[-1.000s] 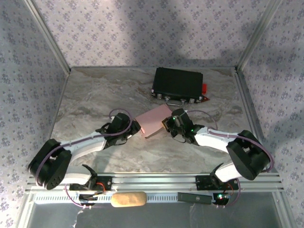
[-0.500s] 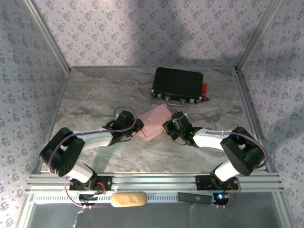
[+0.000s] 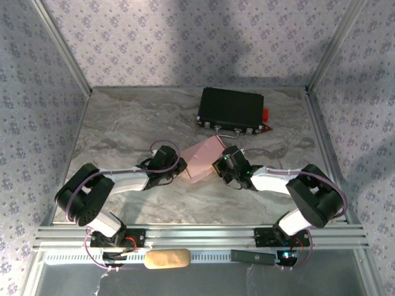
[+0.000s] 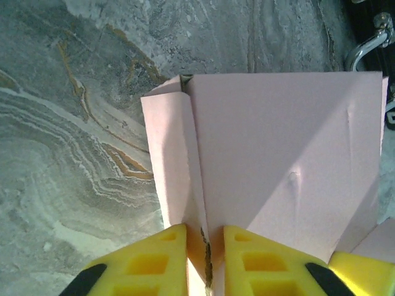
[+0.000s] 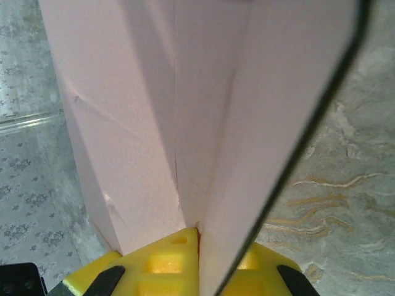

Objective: Fold the paper box

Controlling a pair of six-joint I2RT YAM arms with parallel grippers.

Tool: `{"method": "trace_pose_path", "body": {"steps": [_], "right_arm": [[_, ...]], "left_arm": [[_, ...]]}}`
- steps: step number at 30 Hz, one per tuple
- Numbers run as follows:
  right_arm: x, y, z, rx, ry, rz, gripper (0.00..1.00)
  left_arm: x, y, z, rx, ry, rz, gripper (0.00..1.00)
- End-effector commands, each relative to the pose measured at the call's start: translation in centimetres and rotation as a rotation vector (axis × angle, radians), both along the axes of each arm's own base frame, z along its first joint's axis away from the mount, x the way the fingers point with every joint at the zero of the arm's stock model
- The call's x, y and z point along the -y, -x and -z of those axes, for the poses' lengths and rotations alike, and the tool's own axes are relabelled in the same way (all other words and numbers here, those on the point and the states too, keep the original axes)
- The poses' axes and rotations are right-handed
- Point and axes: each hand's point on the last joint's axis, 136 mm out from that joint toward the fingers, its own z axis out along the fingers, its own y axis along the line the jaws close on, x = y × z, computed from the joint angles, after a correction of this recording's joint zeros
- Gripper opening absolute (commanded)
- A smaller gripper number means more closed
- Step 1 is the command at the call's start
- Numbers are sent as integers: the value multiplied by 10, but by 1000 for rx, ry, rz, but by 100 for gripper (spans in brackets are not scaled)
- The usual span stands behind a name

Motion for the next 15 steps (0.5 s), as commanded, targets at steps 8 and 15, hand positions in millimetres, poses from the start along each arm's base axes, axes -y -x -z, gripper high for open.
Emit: {"method": "trace_pose_path", "body": {"steps": [8,15], "right_arm": [[71,30,-39,28,298,-51,51],[85,-12,-71,262,393,-320,53]], "left_arm": [[-32,15,9,-22,-159,1,8],[-37,12,4,-31,-247,118,4]]}}
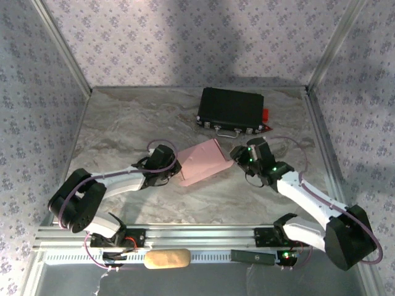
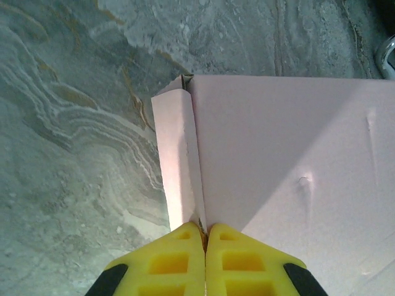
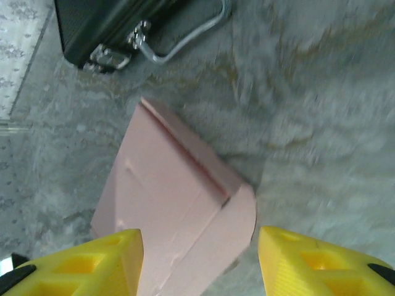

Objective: Fold the paper box

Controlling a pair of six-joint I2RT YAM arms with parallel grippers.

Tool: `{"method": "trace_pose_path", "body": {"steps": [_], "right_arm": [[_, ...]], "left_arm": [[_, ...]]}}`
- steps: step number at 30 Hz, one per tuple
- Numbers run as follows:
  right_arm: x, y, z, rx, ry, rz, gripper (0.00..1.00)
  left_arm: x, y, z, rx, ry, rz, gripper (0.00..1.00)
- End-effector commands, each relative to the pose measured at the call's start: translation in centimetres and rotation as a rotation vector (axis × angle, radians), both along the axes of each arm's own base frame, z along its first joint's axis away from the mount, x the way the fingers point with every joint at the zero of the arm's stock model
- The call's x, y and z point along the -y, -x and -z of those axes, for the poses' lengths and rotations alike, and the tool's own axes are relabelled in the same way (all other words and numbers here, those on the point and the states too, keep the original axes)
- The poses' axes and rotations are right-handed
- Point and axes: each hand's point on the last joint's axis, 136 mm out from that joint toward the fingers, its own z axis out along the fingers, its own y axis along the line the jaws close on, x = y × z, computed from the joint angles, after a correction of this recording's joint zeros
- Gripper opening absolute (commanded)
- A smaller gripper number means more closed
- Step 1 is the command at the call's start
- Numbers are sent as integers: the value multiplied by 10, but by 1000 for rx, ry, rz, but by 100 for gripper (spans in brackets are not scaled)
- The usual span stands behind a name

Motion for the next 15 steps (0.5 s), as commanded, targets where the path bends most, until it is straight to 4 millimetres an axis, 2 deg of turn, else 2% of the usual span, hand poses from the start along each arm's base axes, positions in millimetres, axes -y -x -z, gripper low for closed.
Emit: {"method": "trace_pose_path", "body": {"steps": [1,4,6,15], "right_arm": [[-12,-10,11,14,144,-287,51],[-29,-23,24,-28,180,-430,45],[-37,-28,31,-28,210,-481,46],[-63,-38,75,-105,238,-601,46]], "left_arm": [[-13,6,9,-48,-116,80,3],[-18,3,7,-47,-128,92,3],[-20,1,5,-43,-130,97,3],[-19,-3,4,-50,-144,120,3]]}}
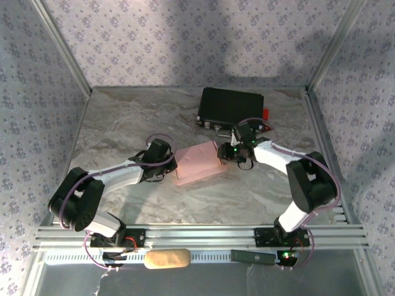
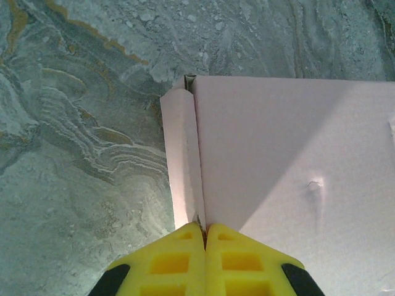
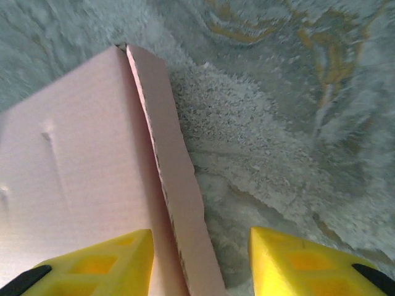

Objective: Fold the paper box

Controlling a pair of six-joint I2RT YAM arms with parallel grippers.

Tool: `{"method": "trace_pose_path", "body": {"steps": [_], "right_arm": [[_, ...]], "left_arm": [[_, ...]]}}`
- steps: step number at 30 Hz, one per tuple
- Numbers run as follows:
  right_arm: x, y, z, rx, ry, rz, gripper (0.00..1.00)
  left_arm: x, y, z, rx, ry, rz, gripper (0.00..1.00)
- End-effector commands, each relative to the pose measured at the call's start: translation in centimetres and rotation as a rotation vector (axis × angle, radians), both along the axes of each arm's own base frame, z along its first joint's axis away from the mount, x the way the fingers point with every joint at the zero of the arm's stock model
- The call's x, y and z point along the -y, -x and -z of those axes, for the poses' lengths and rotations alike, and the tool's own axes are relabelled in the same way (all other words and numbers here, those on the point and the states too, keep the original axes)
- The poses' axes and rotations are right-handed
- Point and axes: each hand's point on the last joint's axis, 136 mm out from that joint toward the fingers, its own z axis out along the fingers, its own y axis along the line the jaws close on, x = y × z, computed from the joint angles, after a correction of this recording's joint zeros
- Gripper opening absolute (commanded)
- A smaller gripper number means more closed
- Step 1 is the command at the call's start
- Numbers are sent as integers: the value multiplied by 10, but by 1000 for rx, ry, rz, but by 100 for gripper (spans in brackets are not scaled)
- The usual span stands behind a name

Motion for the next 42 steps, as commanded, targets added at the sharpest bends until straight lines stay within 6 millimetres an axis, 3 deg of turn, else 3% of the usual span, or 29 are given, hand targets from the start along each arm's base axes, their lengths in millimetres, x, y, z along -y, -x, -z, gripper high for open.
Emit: {"method": "trace_pose_path", "body": {"steps": [1,6,12,20,26,31,42], "right_arm": [[-10,1,6,-6,2,-79,46],[-5,4,4,14,2,-64,44],[-4,7,-20,59,-15,-67,44],[-10,11,5,-6,-36,-92,41],[6,15,-16,41,-174,-26,50],[-2,20,-26,22,-338,-86,57],[-17,23,3,-98,-508,-114,67]], "left_arm": [[-4,4,6,-33,-45,33,3],[-4,3,4,-29,-49,36,2],[-3,0,3,-20,-54,45,2],[0,-1,9,-43,-40,97,0],[-6,1,17,-58,54,121,0],[-11,6,26,-67,90,163,0],[-25,3,37,-74,236,129,0]]}}
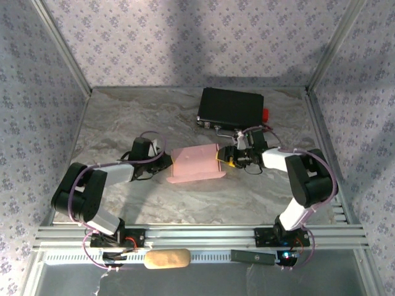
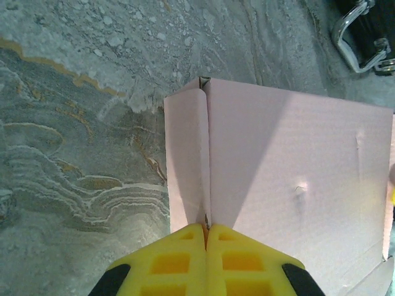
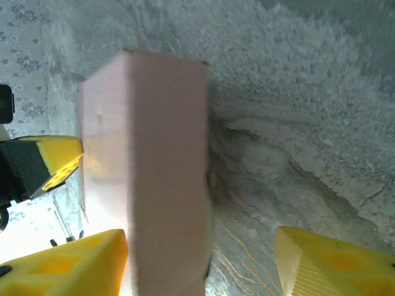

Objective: Fold the paper box

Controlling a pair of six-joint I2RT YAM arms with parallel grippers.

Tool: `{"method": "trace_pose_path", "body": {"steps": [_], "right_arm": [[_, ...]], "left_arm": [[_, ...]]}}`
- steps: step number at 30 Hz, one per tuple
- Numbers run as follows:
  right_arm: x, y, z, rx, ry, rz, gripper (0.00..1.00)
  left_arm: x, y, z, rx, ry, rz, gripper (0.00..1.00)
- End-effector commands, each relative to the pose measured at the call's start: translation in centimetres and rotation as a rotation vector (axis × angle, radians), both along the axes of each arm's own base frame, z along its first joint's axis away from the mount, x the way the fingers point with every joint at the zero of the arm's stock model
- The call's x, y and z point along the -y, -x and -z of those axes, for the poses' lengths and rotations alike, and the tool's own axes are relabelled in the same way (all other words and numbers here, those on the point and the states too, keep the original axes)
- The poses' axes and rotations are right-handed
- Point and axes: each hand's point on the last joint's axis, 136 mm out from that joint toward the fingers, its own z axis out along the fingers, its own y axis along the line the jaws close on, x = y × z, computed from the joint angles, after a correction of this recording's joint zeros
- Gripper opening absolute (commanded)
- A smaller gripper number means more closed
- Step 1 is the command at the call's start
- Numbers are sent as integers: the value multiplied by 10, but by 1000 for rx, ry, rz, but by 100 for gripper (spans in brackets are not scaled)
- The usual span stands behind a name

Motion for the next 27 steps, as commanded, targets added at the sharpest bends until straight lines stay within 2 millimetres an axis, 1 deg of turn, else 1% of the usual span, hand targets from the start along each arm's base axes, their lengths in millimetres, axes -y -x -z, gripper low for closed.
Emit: {"method": "trace_pose_path", "body": {"steps": [1,10,14,17,18,19,20,22,23,25,27], "right_arm": [[-11,7,1,-24,-91,-32,67],[-36,7,-19,-42,-208,-13,66],[-44,4,-25,-70,-254,17,61],[-48,1,-30,-98,-278,45,53],[-48,-1,-32,-108,-285,55,51],[-47,-2,-33,-127,-289,75,48],[-46,-4,-35,-147,-296,93,44],[-45,-6,-37,-209,-305,116,38],[-43,-7,-38,-245,-308,129,36],[-39,-10,-45,-288,-325,160,36],[-31,-12,-51,-325,-344,207,37]], "left_arm": [[-14,19,34,-104,-45,-12,0],[-16,18,39,-114,-46,-22,0],[-15,14,33,-98,-26,-31,0],[-13,9,19,-66,3,-39,1],[-12,8,13,-53,14,-41,6],[-12,5,4,-33,28,-48,14],[-11,4,-7,-13,43,-55,23],[-12,2,-29,30,69,-75,36],[-15,1,-42,56,80,-95,44],[-23,0,-62,85,105,-142,61],[-32,0,-77,99,141,-200,78]]}}
